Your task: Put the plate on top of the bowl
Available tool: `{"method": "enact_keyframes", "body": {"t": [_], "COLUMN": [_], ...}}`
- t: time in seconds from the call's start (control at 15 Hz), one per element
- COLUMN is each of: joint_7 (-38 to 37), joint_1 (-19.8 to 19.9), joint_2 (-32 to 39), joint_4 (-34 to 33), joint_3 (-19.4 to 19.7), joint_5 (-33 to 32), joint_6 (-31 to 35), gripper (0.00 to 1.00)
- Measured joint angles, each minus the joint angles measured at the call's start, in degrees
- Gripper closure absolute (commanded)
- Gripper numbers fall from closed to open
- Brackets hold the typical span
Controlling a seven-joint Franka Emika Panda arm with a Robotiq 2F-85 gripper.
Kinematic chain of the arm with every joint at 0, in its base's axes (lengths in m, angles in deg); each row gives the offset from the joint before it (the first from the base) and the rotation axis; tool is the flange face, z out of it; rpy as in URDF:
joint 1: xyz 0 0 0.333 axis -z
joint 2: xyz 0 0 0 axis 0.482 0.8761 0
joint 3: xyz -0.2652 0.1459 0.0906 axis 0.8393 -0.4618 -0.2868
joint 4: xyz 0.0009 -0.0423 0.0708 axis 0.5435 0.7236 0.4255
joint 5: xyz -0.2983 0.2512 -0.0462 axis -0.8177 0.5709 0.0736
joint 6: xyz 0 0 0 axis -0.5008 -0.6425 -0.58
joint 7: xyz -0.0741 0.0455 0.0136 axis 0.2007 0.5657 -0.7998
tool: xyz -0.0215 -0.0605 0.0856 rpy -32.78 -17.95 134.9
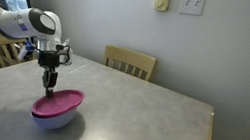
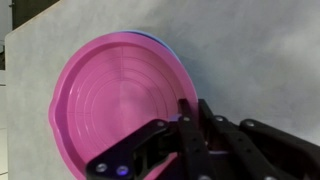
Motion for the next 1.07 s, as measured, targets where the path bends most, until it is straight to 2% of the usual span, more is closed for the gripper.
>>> {"method": "enact_keyframes", "body": {"t": [1.07], "joint_7": [-0.7], "joint_1": [0.3], "joint_2": [-4.7], "joint_4": [2.5], "joint_3": [0.4], "joint_5": [0.2], "joint_6": [2.5], "gripper": [0.97]}}
